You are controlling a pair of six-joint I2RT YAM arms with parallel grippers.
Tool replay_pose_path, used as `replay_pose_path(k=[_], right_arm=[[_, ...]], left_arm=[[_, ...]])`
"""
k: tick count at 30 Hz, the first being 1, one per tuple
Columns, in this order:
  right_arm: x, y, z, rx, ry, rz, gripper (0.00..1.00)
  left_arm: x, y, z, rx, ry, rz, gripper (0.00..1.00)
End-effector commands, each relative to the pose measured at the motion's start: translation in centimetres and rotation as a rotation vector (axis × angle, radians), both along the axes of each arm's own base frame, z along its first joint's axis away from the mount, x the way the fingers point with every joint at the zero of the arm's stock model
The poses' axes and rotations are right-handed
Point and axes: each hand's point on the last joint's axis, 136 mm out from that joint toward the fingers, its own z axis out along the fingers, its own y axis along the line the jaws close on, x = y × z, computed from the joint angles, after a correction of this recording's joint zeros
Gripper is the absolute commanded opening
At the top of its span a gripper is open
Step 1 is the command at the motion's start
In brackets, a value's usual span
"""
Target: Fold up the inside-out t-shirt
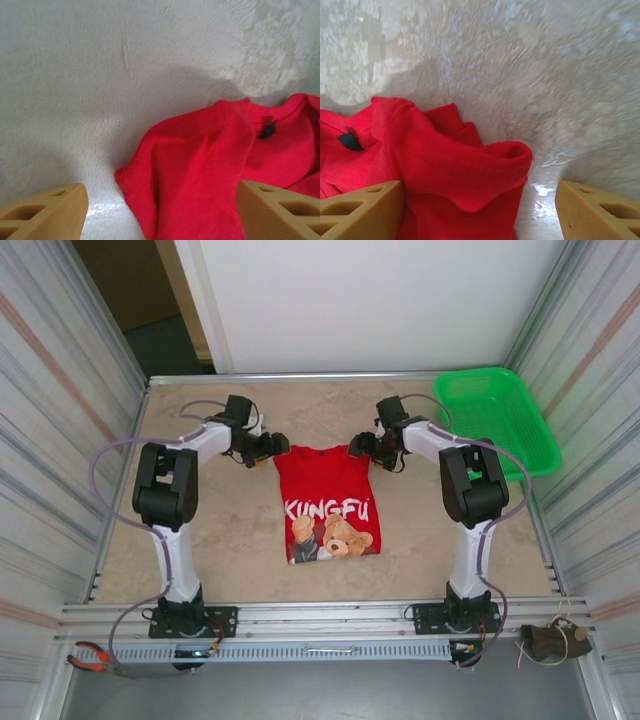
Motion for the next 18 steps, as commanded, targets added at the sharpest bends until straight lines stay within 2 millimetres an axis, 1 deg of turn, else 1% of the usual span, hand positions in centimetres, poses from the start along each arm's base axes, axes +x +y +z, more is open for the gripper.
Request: replay_pose_path(k=[1,5,8,14,16,18], right_arm=[[-0.4,1.4,-0.3,0.010,-0.004,0.052,0.76],[-1.2,2.5,-0.4,0.035,-0.004,0.070,0.75],[-1.5,2.8,-0.4,0.049,-0.006,0.073,0.74],[-1.2,2.7,-1.1,0.084,0.011,0.045,0.74],[-1.0,2.8,-1.2,0.126,0.011,0.029,0.73],[-0.9,3.1,-0.7,0.162,-0.002,0.026,0.74]], left_arm=[[-0.7,-1.3,-0.4,-0.024,0.019,-0.042,0.78],[-1.6,-2.6,-0.9,-0.035,0.032,-0.070,0.78],[-2.4,-3.4,-1.1,-0.058,0.040,-0.076,0.77],[-3.6,-4.8,-1.7,-0.128,0.055,-0.060,0.75],[-3.9,-5.7,-1.7,-0.162,0.055,-0.061,0.74],[-4.1,-6.5,-1.5,-0.172,0.049,-0.068,0.73]])
